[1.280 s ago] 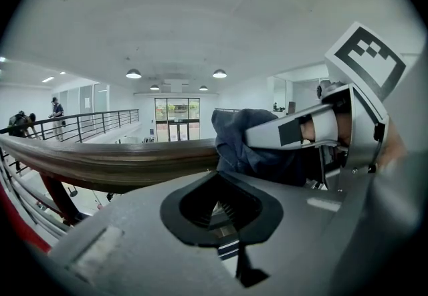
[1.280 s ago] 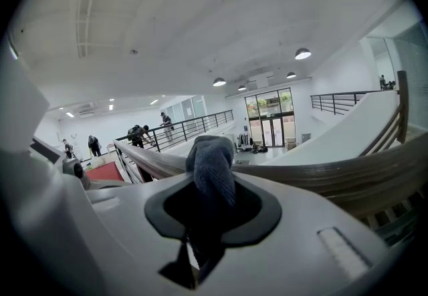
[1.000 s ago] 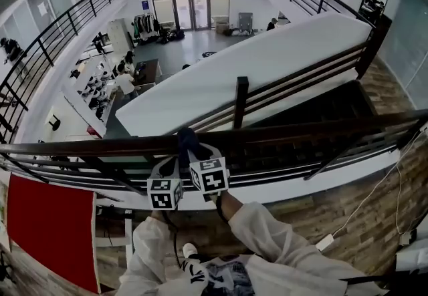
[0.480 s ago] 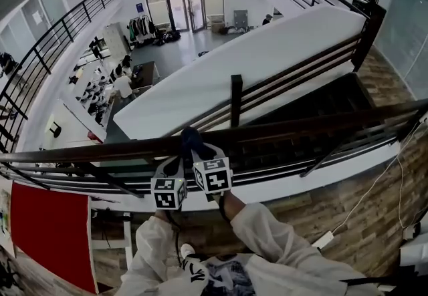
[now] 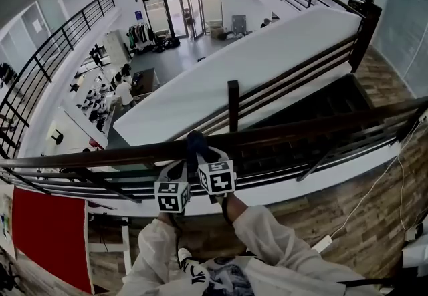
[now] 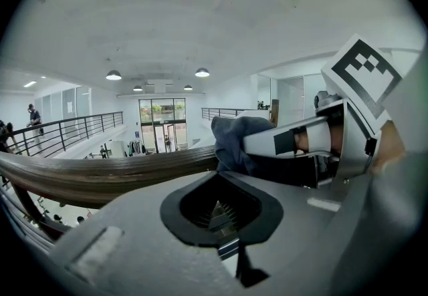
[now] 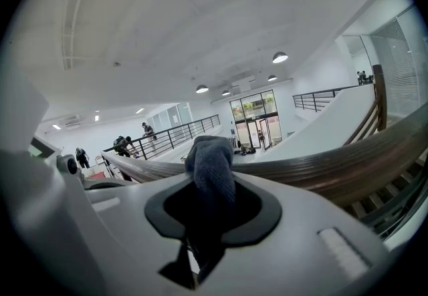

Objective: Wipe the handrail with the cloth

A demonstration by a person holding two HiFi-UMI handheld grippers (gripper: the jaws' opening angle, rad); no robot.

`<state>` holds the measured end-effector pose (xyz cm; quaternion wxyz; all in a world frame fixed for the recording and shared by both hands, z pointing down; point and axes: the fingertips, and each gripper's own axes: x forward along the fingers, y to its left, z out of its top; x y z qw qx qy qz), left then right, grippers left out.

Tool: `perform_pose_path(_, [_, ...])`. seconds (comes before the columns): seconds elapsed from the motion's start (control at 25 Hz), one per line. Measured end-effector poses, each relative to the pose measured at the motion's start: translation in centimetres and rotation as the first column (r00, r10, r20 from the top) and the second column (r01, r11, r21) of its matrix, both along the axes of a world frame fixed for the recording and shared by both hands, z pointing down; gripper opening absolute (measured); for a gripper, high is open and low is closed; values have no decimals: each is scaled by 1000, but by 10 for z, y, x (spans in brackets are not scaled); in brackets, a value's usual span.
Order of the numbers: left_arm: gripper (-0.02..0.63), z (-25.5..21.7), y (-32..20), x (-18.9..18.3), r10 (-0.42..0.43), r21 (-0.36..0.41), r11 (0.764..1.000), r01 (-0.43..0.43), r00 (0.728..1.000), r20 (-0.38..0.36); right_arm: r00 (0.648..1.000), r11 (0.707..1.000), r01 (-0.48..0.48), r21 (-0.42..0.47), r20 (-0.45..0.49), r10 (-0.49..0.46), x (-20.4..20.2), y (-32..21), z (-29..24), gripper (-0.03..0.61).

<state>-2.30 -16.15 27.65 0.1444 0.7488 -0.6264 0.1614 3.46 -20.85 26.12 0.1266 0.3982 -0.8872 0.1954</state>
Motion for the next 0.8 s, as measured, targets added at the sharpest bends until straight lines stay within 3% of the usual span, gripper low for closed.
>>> perform_pose_path(0.32, [3,2,-12,52,8,-5,1000,-8,1000,1,1000,1000,-11,1,3,11,53,-14,3,80])
perform_pose_path(0.8, [3,4,-37,163,80,3,997,-80,997,-12,999,999,-31,27,-13,31,149,-37,3,80])
